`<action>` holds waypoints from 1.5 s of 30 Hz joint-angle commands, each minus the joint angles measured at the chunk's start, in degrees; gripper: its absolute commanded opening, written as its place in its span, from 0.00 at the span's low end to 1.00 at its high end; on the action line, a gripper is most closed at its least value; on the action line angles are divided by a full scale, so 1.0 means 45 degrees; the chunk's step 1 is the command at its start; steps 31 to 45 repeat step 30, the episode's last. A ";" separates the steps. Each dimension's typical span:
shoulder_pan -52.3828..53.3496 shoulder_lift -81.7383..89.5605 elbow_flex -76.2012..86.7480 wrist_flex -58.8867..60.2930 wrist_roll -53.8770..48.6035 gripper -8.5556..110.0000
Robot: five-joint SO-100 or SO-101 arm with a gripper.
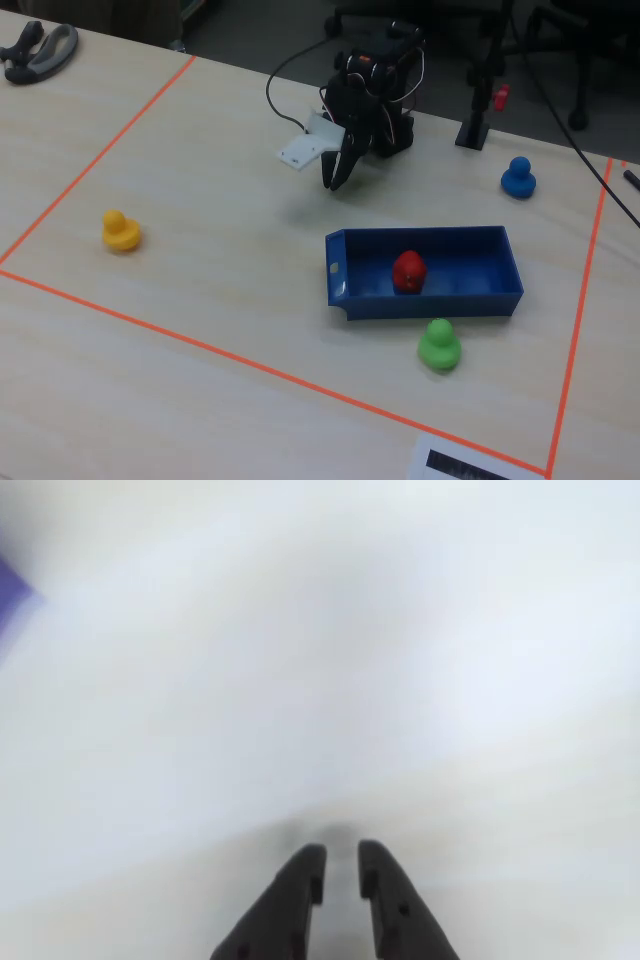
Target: Grasp red duck and put it into box.
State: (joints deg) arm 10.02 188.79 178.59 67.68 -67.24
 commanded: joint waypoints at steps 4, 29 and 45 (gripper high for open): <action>-0.1035 0.0195 -0.0078 0.1504 0.0039 0.07; -0.0898 0.0195 -0.0078 0.1523 -0.0020 0.15; -0.0898 0.0195 -0.0078 0.1523 -0.0020 0.15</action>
